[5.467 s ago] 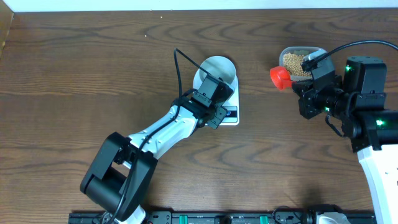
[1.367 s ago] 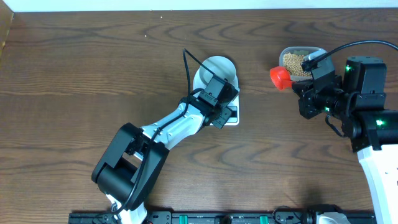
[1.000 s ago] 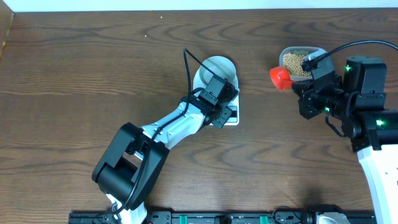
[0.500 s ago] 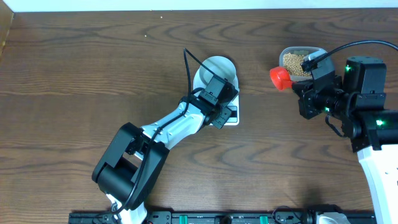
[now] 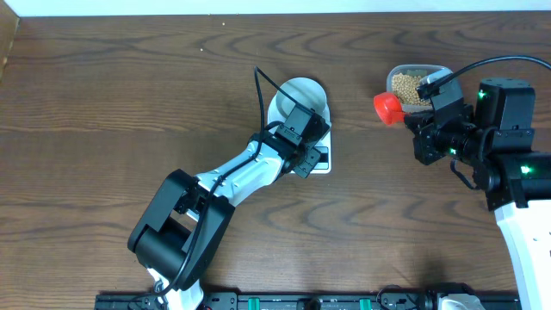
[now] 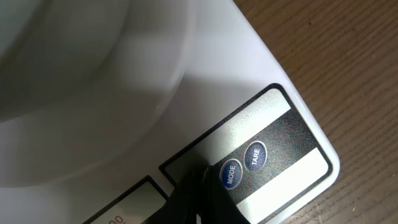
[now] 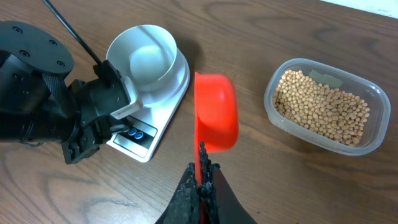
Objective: Scoop item into bowl and weigh 50g on scale
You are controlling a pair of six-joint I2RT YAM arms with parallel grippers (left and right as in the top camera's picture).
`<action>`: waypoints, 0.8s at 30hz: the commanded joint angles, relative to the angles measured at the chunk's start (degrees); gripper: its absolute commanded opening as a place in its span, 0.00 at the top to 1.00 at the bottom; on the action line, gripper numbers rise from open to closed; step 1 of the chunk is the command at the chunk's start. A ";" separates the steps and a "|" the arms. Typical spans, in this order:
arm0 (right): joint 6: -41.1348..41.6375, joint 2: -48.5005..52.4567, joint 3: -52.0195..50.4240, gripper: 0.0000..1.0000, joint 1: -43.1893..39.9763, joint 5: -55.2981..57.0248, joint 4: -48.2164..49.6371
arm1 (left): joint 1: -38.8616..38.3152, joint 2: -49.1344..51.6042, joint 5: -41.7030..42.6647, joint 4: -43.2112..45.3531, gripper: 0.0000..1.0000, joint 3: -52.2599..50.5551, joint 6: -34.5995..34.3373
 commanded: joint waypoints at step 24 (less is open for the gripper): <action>0.52 -0.02 1.16 0.99 -0.42 -0.57 0.31 | 0.52 4.17 -3.13 -3.52 0.93 -3.45 1.27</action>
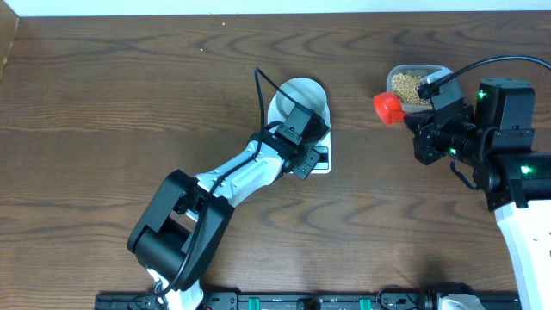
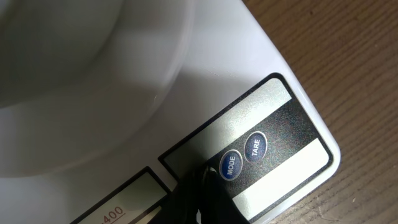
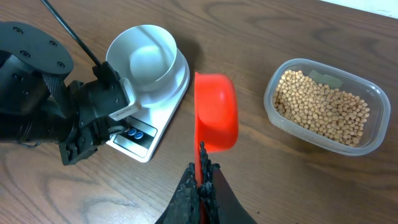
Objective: Scoop item into bowl and weigh 50g on scale
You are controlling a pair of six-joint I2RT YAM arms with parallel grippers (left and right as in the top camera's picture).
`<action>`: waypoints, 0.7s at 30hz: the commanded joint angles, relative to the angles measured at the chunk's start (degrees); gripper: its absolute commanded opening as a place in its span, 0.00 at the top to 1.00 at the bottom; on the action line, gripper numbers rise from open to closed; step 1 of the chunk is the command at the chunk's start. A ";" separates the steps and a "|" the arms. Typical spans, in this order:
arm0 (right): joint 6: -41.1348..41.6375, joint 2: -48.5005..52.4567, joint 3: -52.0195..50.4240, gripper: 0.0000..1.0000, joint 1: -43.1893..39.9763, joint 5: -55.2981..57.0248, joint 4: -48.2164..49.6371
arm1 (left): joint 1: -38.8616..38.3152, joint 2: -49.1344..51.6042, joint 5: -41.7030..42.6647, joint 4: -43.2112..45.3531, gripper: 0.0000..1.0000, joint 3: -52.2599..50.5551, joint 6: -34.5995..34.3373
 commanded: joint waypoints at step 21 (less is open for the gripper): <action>0.52 -0.02 1.16 0.99 -0.39 -0.57 0.55 | 0.55 7.89 -9.84 -2.27 0.93 -3.72 1.53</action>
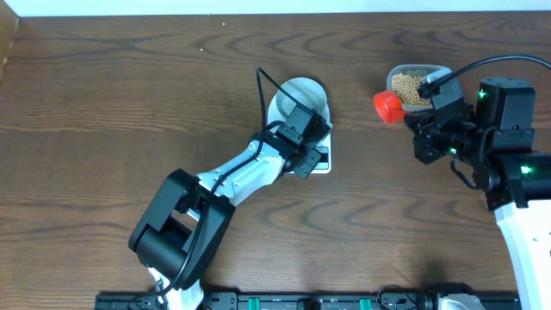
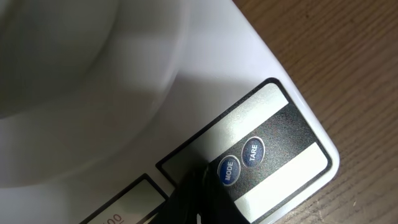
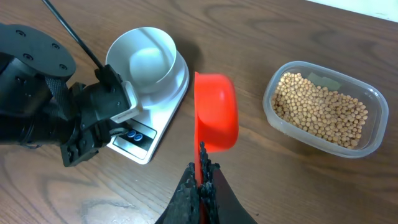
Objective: Scoop item into bowl and weigh 50g on scale
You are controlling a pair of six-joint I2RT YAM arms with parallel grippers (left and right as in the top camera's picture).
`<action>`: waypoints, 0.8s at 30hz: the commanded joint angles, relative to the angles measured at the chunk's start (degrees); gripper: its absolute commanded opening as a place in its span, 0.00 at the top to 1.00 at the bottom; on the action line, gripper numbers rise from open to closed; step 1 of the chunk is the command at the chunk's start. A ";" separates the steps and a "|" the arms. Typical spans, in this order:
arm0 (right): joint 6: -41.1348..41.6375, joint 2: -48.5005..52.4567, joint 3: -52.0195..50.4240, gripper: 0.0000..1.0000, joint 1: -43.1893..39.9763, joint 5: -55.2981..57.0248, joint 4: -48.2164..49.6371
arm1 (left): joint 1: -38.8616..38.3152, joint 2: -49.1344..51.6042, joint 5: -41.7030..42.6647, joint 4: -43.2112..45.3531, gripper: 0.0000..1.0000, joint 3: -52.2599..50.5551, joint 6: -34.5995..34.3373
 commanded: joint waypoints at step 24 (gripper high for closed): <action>0.52 -0.02 1.16 0.99 -0.42 -0.52 0.02 | -1.62 2.51 -6.62 -4.04 0.93 -3.10 0.52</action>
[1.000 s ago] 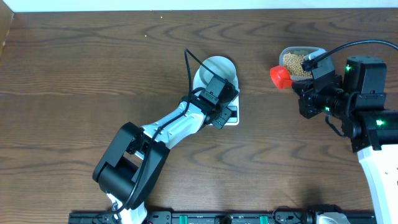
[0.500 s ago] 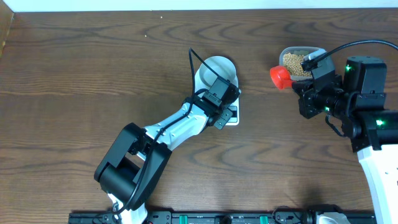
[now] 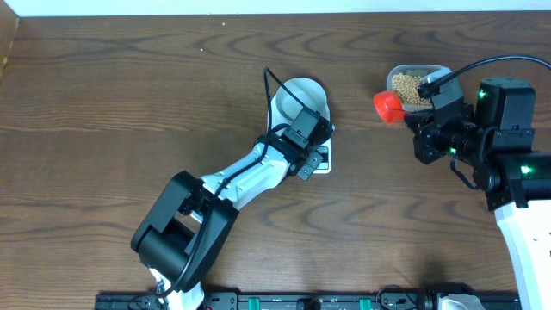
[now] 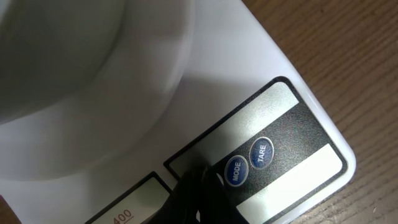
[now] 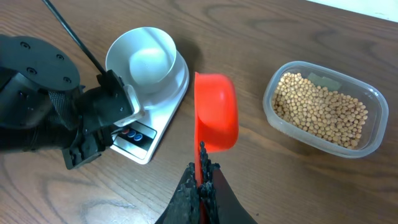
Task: Scoop item into bowl and weigh 50g on scale
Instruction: 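Lift the left gripper up and back from the scale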
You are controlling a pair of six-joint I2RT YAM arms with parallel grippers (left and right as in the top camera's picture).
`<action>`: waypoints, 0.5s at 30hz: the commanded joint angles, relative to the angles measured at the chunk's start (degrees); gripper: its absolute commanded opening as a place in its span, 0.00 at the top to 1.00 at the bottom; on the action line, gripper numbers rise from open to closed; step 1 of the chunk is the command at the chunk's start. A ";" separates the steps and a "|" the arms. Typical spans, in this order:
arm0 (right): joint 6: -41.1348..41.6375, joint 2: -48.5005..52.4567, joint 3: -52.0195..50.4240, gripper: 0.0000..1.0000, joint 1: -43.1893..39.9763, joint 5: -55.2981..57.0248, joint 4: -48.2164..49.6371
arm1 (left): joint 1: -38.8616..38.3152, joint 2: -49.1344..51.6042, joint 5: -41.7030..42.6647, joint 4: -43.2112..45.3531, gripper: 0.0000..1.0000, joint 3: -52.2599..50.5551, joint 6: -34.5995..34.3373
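Note:
A white bowl (image 3: 301,93) stands empty on the white scale (image 3: 320,164). My left gripper (image 4: 198,179) is shut with nothing held, its tips down on the scale's dark panel just left of the MODE button (image 4: 235,172), with the TARE button (image 4: 261,151) beside it. The display (image 4: 121,214) is partly visible and reads "400". My right gripper (image 5: 202,167) is shut on the handle of the red scoop (image 5: 216,112). It holds the scoop empty above the table, between the scale and the clear tub of beans (image 5: 323,109).
The left arm (image 3: 241,176) lies diagonally from the front edge up to the scale. The right arm (image 3: 491,138) fills the right side, near the tub of beans (image 3: 413,84). Bare wooden table (image 3: 103,129) lies to the left.
My left gripper has shifted slightly to the right along the scale's front panel, still shut beside the MODE button. More of the display shows. The right gripper and scoop have not moved.
At every earlier moment my left gripper was shut with its tips at the scale's button panel by MODE, moving only slightly each time. My right gripper has held the empty red scoop in the same place between scale and tub throughout.

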 commanded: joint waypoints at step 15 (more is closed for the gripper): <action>0.48 0.09 1.16 0.99 -0.42 -0.52 0.35 | 0.52 -18.45 -2.67 -4.92 0.93 -2.51 2.97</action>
